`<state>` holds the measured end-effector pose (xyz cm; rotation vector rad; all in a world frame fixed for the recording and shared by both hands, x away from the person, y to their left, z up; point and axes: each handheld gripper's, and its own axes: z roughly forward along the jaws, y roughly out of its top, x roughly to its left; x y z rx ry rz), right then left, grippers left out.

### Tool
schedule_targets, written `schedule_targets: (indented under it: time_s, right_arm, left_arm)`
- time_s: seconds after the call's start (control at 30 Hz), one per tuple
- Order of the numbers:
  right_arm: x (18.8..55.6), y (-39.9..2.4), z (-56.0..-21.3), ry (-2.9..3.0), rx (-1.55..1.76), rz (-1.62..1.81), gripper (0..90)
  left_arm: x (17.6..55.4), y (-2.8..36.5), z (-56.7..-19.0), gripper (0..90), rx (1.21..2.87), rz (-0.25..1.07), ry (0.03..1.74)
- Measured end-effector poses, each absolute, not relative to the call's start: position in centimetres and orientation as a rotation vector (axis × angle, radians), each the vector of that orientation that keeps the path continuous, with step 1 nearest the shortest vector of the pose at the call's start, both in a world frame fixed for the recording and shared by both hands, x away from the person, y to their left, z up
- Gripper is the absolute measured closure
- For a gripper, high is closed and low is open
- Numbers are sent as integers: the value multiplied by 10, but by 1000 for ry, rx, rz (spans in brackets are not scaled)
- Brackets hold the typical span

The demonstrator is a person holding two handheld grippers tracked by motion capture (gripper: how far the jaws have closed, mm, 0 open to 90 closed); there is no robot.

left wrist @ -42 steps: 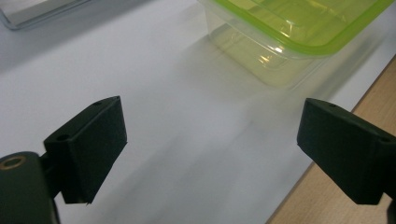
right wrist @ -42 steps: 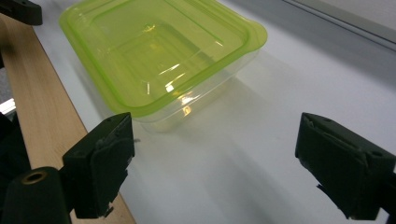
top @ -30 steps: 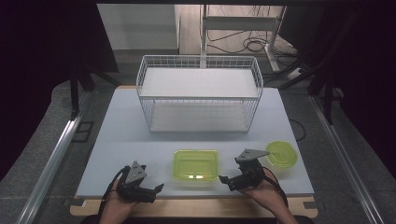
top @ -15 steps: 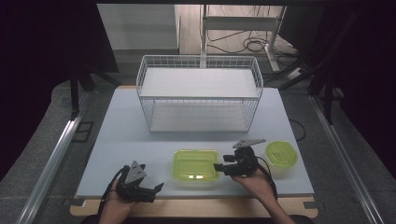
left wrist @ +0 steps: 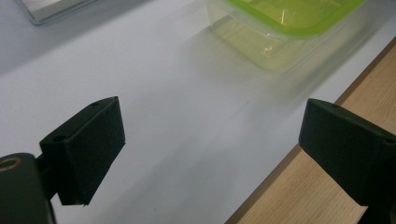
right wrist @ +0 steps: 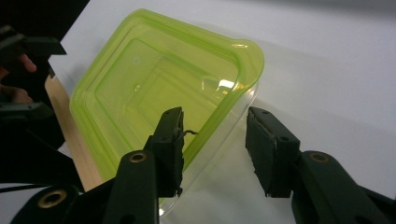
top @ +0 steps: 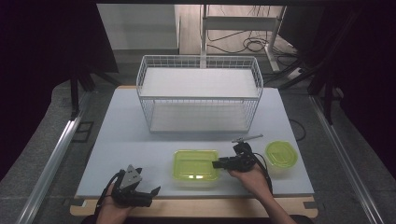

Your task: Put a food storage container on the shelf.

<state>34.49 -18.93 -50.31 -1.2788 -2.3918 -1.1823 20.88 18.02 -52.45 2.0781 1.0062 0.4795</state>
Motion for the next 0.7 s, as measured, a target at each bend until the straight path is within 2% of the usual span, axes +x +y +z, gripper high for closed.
schedule_targets:
  time_s: [0.2, 0.43, 0.7]
  right_arm:
    - [347, -187, -504, -2343, -1301, -1159, 646]
    - [351, -184, -501, -2221, -1272, -1169, 779]
    - [351, -180, -498, -2218, -1245, -1173, 803]
  left_arm:
    - [209, 179, -525, 70, 2080, 478, 998]
    - [209, 180, -525, 70, 2079, 477, 999]
    - [209, 180, -525, 70, 2076, 476, 994]
